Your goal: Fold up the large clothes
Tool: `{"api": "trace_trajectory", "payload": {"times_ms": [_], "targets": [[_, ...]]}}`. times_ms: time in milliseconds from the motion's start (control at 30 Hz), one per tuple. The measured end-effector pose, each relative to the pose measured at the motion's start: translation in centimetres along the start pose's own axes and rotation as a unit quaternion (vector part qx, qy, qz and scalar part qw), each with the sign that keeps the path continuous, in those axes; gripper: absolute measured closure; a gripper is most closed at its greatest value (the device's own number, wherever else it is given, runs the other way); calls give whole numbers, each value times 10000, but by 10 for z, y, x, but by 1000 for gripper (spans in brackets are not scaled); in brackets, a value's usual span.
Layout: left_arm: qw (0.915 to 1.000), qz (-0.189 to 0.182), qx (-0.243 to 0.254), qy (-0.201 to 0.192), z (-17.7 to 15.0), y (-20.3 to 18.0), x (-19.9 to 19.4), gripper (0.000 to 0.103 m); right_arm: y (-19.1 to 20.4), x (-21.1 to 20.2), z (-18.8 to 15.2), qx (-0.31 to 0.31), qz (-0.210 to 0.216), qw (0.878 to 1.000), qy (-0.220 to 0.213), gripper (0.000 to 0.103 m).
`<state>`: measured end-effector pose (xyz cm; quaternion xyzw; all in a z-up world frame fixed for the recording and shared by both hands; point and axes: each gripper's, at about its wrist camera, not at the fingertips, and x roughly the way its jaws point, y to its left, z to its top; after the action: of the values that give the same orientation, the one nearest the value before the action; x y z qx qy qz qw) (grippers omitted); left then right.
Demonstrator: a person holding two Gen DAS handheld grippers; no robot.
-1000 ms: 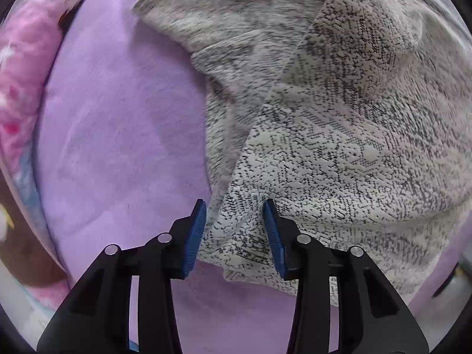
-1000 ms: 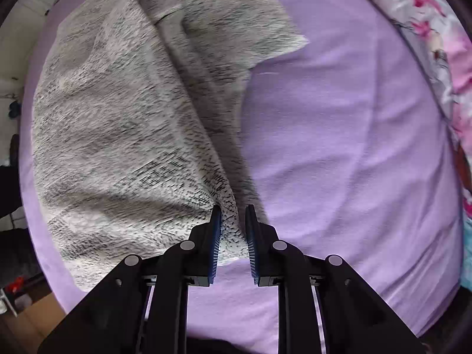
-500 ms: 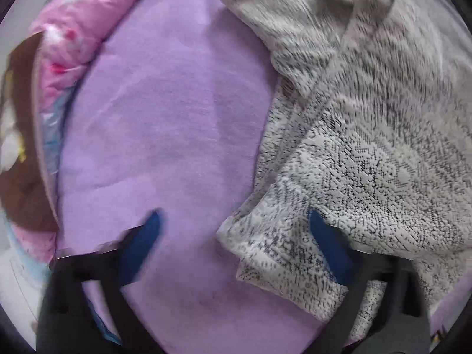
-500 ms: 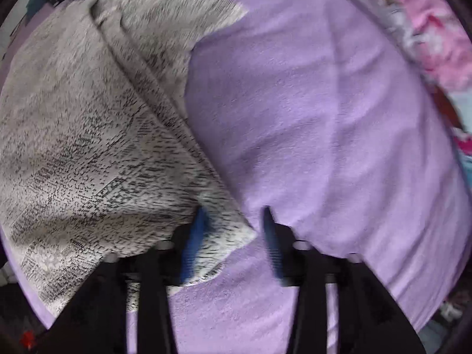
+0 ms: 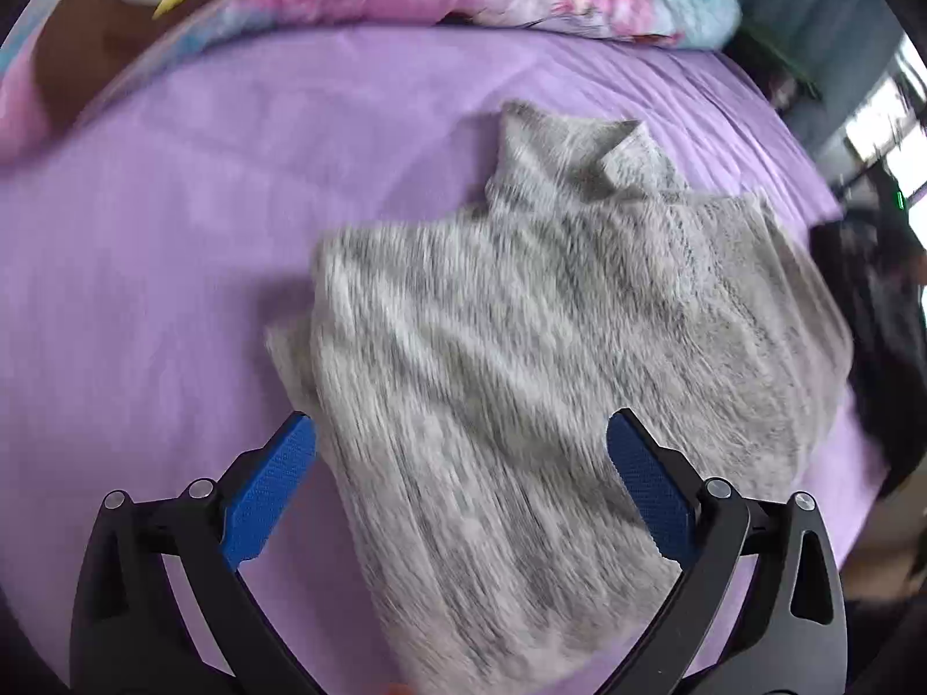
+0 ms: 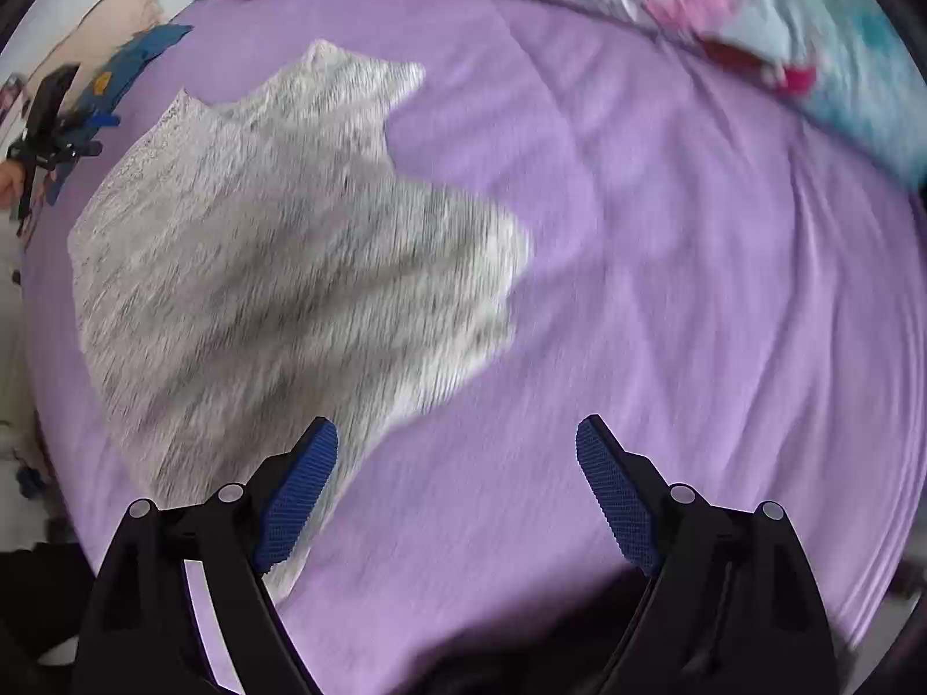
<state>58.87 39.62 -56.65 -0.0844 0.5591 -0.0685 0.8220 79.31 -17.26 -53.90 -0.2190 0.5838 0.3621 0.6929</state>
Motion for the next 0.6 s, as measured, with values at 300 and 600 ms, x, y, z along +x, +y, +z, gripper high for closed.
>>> {"api": "trace_trajectory", "payload": {"times_ms": [300, 600], "targets": [[9875, -405, -1516, -120, -71, 18, -5, 6, -47, -12, -77, 2496, 802, 9635, -537, 19], [9743, -823, -2096, 113, -99, 41, 11, 6, -52, 8, -94, 3529, 1361, 9192, -1099, 18]]}}
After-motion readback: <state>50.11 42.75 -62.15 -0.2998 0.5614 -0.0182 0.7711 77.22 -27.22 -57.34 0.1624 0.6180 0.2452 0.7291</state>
